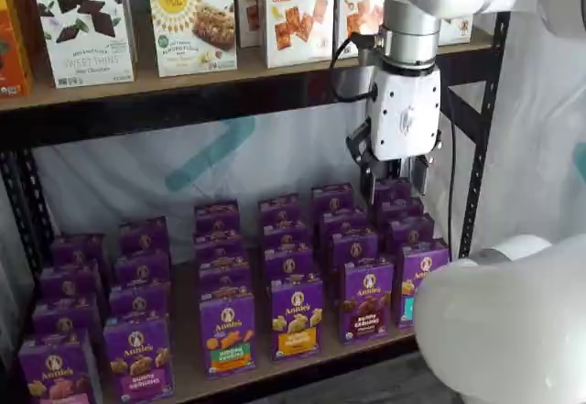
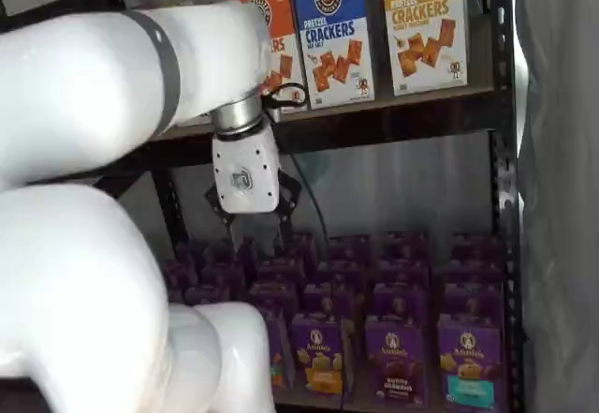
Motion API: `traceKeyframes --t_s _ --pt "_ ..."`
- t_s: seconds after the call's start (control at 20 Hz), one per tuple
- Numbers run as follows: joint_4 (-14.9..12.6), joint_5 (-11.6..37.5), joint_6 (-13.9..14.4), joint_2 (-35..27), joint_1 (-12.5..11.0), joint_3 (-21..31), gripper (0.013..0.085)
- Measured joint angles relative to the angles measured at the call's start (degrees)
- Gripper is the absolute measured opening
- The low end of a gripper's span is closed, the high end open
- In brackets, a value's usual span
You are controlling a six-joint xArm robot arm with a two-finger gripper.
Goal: Pick up the purple box with a brown patch in the center, on the bottom shelf, the fifth box from the left
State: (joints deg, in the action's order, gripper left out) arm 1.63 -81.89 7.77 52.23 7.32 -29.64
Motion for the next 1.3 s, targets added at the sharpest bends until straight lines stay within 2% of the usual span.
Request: traceKeyframes --t_s 0.2,0.6,0.8,1.0,1.3 --pt "1.0 0.4 -0.7 0.2 -0.5 0.2 0.0850" --pt "-1.0 3.4 0.6 -0.8 0.5 1.6 0.0850" --pt "-1.6 7.1 1.1 -1.7 0.8 3.6 0.0850" --pt "-3.5 10.9 2.3 -3.8 1.3 5.6 0.0850" --pt "-4.3 18.5 1.6 -7.7 0.1 8.9 0.0850"
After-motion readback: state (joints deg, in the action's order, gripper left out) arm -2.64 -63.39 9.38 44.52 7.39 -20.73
